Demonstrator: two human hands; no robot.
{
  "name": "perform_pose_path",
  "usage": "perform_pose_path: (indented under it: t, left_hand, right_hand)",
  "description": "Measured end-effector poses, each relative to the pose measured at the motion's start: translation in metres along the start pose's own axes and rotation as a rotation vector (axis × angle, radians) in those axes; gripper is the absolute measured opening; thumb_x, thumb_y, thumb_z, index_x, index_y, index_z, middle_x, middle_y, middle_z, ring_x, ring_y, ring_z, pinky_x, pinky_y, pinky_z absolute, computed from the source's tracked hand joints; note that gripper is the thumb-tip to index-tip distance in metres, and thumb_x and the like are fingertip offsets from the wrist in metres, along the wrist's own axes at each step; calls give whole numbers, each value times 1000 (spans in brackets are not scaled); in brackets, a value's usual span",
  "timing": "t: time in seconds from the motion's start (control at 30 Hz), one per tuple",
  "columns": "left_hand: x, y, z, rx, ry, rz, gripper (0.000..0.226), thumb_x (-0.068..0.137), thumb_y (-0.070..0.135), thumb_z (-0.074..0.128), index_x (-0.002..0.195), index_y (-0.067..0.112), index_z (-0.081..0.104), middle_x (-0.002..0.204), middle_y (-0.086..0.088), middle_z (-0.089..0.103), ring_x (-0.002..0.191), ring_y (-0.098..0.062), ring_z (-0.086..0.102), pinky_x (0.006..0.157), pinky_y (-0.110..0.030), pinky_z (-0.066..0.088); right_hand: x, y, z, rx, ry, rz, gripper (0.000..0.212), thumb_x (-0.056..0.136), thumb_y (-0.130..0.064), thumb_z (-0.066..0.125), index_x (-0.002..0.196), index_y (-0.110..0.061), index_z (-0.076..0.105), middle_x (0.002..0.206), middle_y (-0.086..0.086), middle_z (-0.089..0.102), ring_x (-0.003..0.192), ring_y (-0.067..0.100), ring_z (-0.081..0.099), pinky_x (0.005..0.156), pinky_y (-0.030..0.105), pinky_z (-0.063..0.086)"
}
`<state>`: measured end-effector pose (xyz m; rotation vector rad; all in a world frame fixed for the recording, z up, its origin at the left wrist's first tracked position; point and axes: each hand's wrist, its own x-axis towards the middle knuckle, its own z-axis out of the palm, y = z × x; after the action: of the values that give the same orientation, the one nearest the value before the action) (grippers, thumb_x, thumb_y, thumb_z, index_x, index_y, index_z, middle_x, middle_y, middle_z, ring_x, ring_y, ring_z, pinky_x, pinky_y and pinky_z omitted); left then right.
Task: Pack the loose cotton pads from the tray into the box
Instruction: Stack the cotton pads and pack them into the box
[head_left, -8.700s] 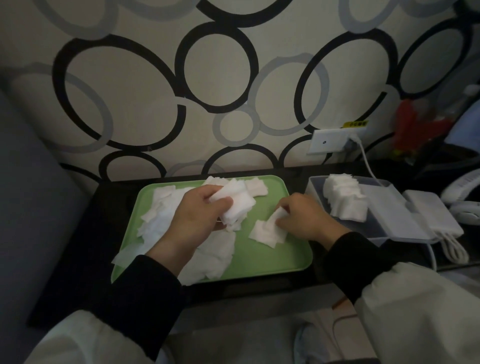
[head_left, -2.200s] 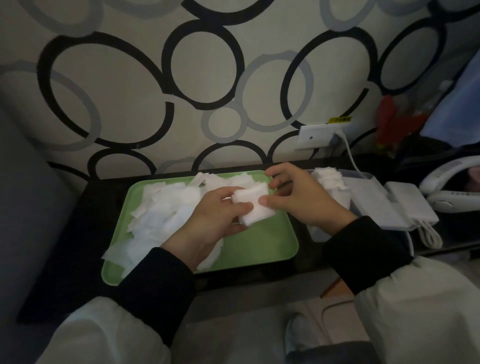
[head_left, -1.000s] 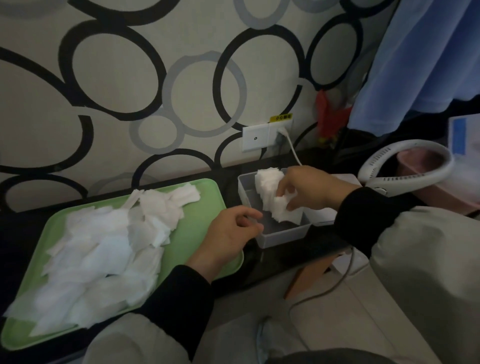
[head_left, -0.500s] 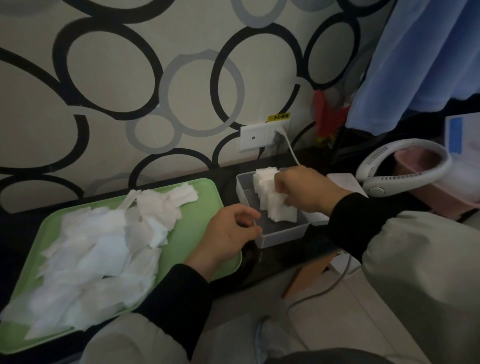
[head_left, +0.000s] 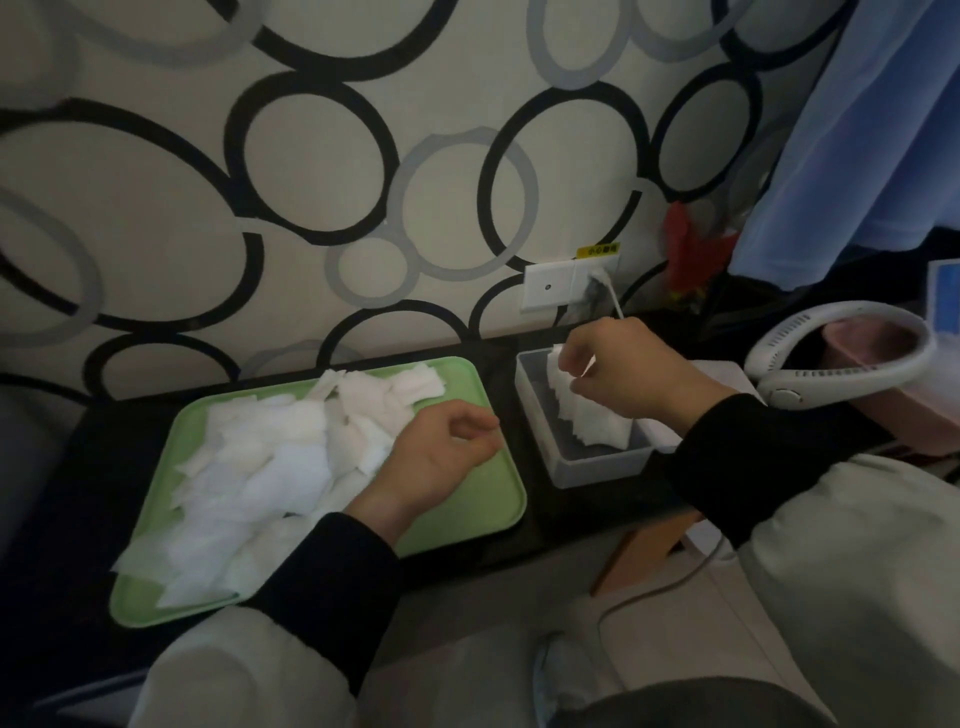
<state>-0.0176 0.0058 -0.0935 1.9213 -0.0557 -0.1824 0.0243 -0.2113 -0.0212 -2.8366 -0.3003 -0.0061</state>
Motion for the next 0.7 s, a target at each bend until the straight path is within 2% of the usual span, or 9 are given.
perform_pose_path:
  t: [0.17, 0.2, 0.3, 0.37, 0.4, 0.47, 0.57, 0.63, 0.7]
  left_hand:
    - [-23, -2, -42, -16, 95, -32, 8, 89, 17, 71, 96, 21, 72, 89, 3, 70, 76, -12, 66, 64, -25, 48]
    - [-29, -3, -51, -19, 123, -34, 8, 89, 16, 70, 95, 21, 72, 87, 1, 70, 75, -12, 66, 63, -25, 49]
    - [-43, -7, -80, -25, 212, -39, 8, 90, 13, 67, 93, 20, 72, 86, -2, 72, 76, -16, 69, 61, -26, 50]
    - [-50, -11, -99, -31, 284, -46, 9, 90, 12, 67, 91, 19, 73, 86, -3, 73, 75, -16, 69, 58, -25, 49]
    - [-53, -14, -107, -39, 323, -48, 10, 89, 11, 66, 90, 18, 73, 86, -3, 73, 73, -16, 69, 57, -24, 48]
    - [-58, -20, -124, -50, 397, -50, 10, 89, 9, 66, 88, 17, 72, 85, -5, 73, 70, -14, 68, 55, -23, 47]
    - [-63, -25, -144, -106, 480, -78, 11, 92, 12, 63, 92, 19, 71, 87, -1, 74, 72, -13, 68, 57, -23, 47]
    - [-63, -26, -152, -158, 526, -101, 13, 93, 11, 60, 92, 19, 71, 86, 0, 74, 73, -14, 67, 59, -25, 46]
    - [-61, -28, -158, -187, 545, -110, 14, 93, 11, 60, 92, 20, 71, 85, -1, 74, 74, -16, 66, 60, -27, 47]
  right_hand:
    - [-7, -63, 13, 380, 14, -29, 12, 84, -13, 74, 96, -16, 72, 91, -4, 70, 82, 5, 64, 66, 6, 47]
    - [-4, -76, 20, 439, 3, -34, 11, 83, -13, 74, 93, -17, 72, 88, -3, 70, 80, 5, 65, 64, 6, 47]
    - [8, -103, 49, 569, -14, 5, 15, 84, -9, 70, 83, -23, 69, 83, -1, 71, 73, 10, 67, 67, 20, 53]
    - [16, -112, 72, 629, 13, 53, 19, 88, -4, 61, 85, -21, 68, 85, 1, 70, 73, 12, 66, 63, 18, 49]
    - [19, -112, 82, 627, 30, 69, 21, 88, -1, 57, 89, -19, 68, 90, 1, 68, 80, 15, 66, 66, 18, 47]
    - [27, -112, 100, 556, 25, 86, 30, 88, 4, 52, 107, -13, 67, 108, 3, 64, 101, 19, 62, 84, 21, 45]
    - [48, -107, 118, 403, 29, 85, 40, 89, 0, 54, 127, -12, 61, 132, 9, 54, 123, 27, 53, 104, 32, 40]
    - [64, -105, 124, 319, 29, 91, 40, 91, -9, 55, 130, -18, 58, 138, 11, 49, 126, 34, 48, 108, 45, 40]
    - [79, -109, 128, 248, 7, 130, 41, 94, -25, 55, 135, -20, 53, 140, 11, 46, 127, 37, 46, 106, 51, 39]
